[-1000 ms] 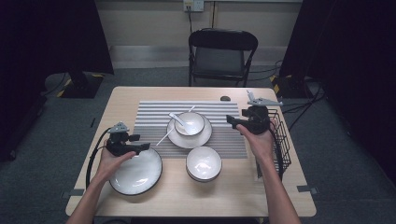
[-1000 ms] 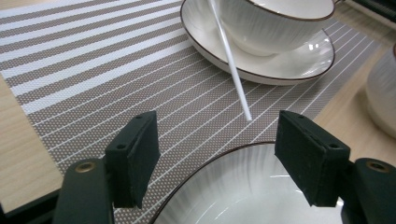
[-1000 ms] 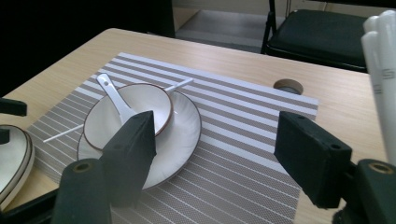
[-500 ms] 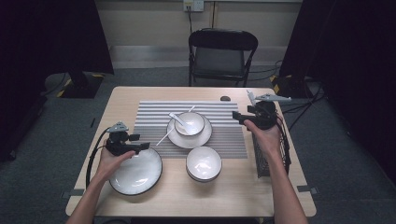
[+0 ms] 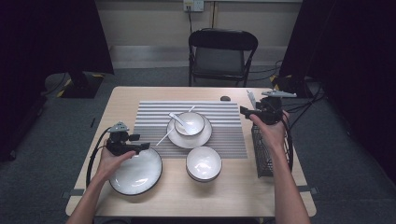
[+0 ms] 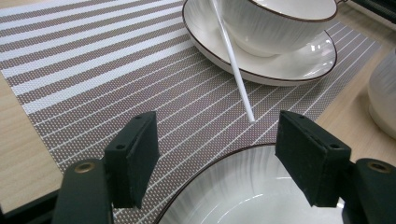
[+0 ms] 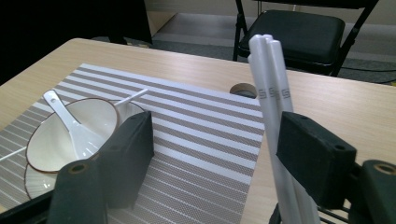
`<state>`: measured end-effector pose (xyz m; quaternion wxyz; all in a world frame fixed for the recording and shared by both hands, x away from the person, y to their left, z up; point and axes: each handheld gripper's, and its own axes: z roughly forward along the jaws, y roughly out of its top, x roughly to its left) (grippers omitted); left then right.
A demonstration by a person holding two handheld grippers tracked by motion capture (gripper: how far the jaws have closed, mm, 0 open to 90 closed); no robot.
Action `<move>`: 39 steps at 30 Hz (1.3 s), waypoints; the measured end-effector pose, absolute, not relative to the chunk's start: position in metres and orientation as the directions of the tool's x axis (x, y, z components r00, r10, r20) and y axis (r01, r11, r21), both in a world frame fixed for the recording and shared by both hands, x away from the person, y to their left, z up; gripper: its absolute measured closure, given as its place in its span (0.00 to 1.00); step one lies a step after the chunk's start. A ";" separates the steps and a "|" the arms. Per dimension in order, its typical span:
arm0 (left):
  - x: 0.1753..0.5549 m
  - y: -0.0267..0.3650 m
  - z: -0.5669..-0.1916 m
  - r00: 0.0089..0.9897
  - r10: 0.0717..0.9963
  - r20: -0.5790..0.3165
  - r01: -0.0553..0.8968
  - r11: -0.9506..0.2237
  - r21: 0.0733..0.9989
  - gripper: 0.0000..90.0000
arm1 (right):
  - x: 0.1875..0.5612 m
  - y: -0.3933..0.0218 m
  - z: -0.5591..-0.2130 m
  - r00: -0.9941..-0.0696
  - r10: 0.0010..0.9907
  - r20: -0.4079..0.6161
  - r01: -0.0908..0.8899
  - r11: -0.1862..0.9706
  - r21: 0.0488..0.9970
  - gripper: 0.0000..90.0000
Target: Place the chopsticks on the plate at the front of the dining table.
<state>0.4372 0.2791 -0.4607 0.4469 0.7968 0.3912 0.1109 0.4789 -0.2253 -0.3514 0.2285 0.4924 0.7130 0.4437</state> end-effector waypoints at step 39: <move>0.437 0.279 -0.457 0.673 0.722 -0.163 0.511 -0.295 0.807 0.33 | 0.473 -0.223 -0.350 -0.431 0.899 0.076 0.509 0.173 0.843 0.56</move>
